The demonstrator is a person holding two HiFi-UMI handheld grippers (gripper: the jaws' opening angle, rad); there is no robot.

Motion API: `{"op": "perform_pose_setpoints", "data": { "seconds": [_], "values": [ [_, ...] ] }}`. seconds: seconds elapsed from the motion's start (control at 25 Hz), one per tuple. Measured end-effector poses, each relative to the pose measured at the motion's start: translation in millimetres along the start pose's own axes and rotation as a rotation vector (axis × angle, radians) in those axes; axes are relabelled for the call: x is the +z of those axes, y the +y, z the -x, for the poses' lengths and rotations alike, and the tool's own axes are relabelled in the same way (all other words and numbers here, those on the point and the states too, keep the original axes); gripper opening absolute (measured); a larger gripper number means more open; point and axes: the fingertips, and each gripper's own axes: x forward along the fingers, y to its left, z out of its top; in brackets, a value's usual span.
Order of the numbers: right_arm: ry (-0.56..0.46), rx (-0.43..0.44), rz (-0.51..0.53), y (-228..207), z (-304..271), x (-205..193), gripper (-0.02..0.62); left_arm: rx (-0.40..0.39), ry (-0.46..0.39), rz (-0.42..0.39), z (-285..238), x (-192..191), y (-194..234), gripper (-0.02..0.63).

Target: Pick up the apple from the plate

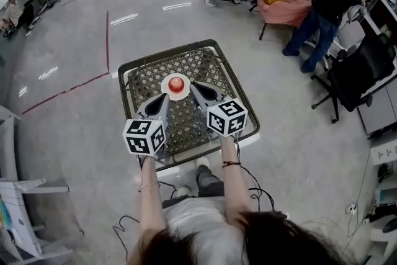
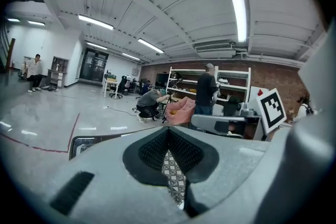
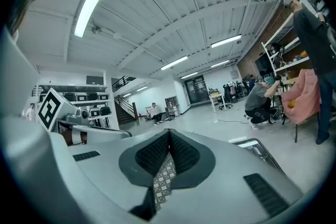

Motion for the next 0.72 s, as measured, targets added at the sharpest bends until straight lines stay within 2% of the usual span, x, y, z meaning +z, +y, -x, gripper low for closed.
{"op": "perform_pose_setpoints", "data": {
  "seconds": [0.4, 0.72],
  "values": [
    [0.102, 0.111, -0.008, -38, -51, -20, 0.009, 0.105, 0.020, 0.079, -48, -12, 33, 0.011],
    [0.161, 0.179, -0.006, -59, -73, -37, 0.009, 0.160, 0.017, 0.125, -74, -17, 54, 0.011]
  ]
}}
